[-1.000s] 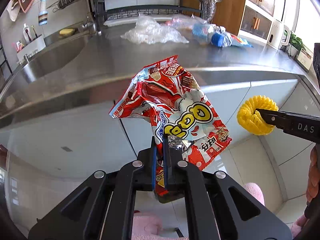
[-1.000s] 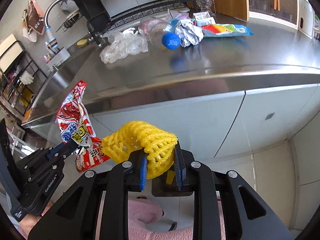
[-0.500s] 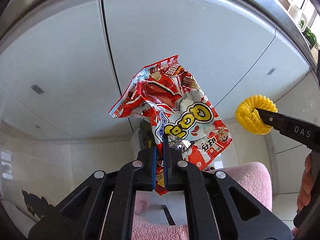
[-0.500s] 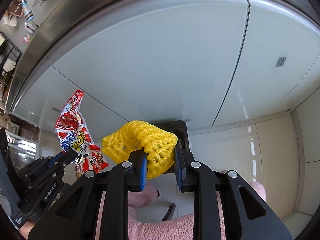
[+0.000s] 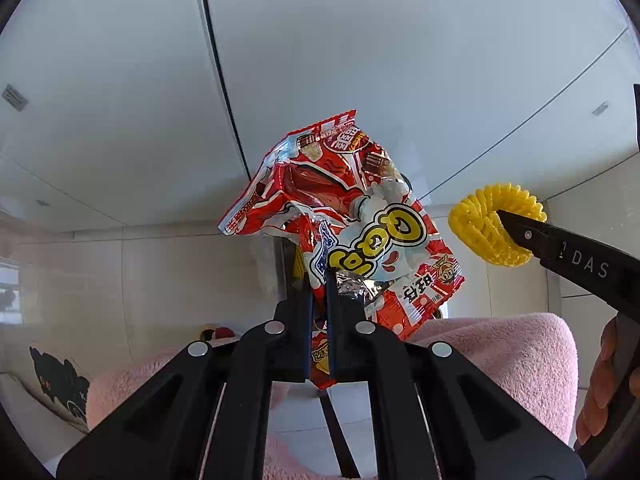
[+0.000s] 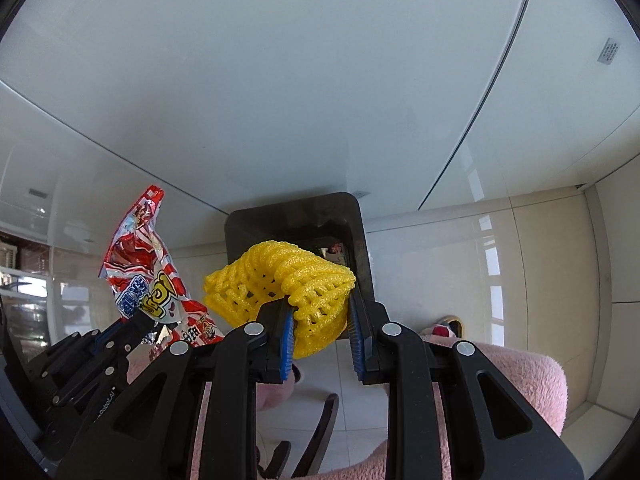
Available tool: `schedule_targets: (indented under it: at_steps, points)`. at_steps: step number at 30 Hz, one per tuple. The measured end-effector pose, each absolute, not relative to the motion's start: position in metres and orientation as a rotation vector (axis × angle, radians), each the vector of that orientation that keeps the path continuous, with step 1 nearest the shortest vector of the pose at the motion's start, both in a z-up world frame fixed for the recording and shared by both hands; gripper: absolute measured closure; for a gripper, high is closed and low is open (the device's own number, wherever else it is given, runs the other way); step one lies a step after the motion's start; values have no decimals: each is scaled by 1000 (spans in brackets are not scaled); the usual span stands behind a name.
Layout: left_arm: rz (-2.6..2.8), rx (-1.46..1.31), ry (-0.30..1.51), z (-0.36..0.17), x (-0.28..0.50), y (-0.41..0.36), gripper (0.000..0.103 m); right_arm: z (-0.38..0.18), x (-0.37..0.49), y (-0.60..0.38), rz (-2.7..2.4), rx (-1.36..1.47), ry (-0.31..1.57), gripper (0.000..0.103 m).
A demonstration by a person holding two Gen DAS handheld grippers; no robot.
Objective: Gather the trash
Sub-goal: 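Lower both held items over the bin and open both tools, then raise both tools back above the counter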
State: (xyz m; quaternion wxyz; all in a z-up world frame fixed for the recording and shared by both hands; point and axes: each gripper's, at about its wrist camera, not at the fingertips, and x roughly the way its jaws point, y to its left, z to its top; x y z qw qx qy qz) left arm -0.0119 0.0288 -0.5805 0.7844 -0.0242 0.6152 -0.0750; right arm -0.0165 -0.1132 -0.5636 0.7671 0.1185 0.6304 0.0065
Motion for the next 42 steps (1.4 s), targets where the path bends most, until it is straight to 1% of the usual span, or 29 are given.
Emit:
schedule_targets:
  at_steps: [8, 13, 14, 15, 17, 19, 20, 21, 24, 32, 38, 40, 41, 42]
  points:
    - [-154, -50, 1389, -610, 4, 20, 95, -604, 3, -111, -15, 290, 1431, 79]
    - [-160, -55, 1424, -620, 6, 19, 91, -609, 7, -112, -28, 317, 1467, 76]
    - [-164, -58, 1429, -622, 7, 19, 90, -610, 8, -113, -26, 330, 1476, 74]
    - [-166, -56, 1434, -624, 6, 19, 87, -611, 10, -114, -22, 341, 1484, 72]
    - [-169, -53, 1443, -625, 8, 21, 85, -611, 13, -115, -22, 343, 1488, 69]
    - [-169, -55, 1450, -627, 9, 21, 81, -613, 15, -114, -17, 352, 1491, 60]
    - [-172, -59, 1452, -625, 9, 21, 79, -612, 15, -115, -15, 359, 1490, 52]
    - [-176, -63, 1452, -624, 8, 20, 74, -613, 15, -113, -12, 363, 1487, 49]
    - [-184, -59, 1445, -624, 7, 20, 67, -613, 16, -110, 0, 364, 1487, 46]
    - [-168, -50, 1413, -611, 1, 20, 61, -608, 19, -110, 5, 374, 1470, 43]
    - [-161, -52, 1369, -584, -2, 26, 52, -587, 13, -124, 5, 392, 1435, 42]
    - [-170, -57, 1341, -570, -3, 27, 44, -569, 10, -130, 4, 391, 1395, 37]
    - [-173, -58, 1325, -561, -5, 27, 44, -558, 8, -133, 2, 385, 1372, 32]
    - [-174, -52, 1308, -550, -6, 26, 42, -548, 6, -135, 0, 378, 1350, 30]
